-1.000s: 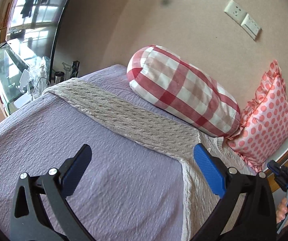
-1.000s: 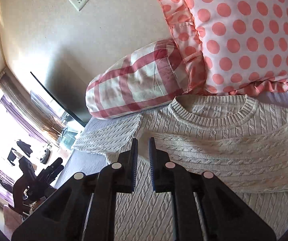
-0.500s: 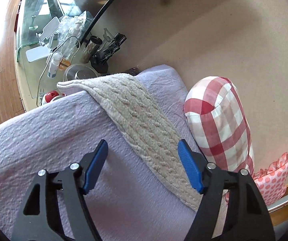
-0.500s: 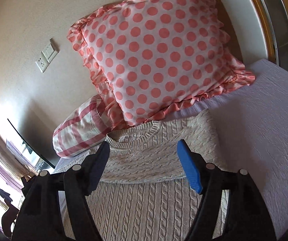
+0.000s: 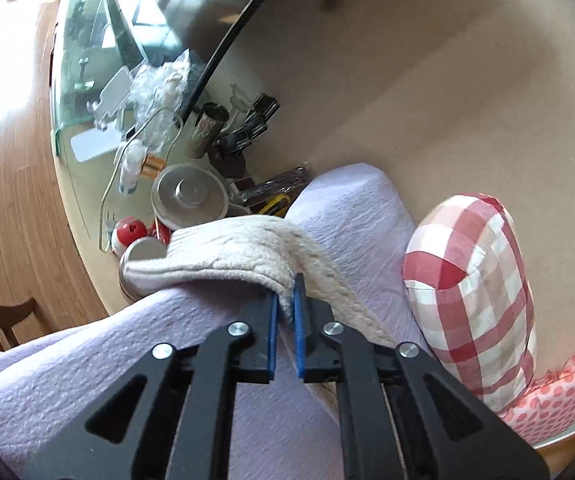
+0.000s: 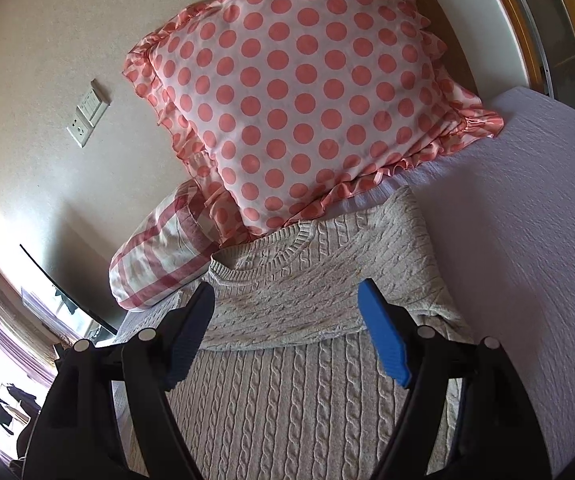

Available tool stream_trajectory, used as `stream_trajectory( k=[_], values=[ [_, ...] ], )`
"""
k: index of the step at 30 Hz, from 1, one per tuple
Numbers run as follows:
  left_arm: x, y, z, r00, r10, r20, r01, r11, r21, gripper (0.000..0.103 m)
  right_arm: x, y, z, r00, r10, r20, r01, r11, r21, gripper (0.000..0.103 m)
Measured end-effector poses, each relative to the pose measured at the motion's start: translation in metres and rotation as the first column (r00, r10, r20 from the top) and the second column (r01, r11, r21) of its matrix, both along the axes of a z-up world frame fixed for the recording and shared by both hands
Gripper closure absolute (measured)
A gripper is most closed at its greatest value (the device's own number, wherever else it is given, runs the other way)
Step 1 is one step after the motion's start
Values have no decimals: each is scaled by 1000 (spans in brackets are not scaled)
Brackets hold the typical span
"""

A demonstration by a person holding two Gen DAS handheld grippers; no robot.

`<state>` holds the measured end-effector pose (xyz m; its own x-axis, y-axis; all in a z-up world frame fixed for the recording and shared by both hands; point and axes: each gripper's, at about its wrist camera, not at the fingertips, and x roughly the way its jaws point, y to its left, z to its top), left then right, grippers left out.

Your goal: Fold small clothes

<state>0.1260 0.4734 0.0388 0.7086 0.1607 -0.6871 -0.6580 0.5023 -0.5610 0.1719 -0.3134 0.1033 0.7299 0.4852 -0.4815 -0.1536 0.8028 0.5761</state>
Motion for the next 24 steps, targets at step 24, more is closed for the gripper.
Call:
stream_trajectory(
  k=[24],
  values=[
    [25,-428,73,574,-808,-132,717,418,557,59,65,-40,-47,972,-23,-232,33,999,41,57]
  ],
)
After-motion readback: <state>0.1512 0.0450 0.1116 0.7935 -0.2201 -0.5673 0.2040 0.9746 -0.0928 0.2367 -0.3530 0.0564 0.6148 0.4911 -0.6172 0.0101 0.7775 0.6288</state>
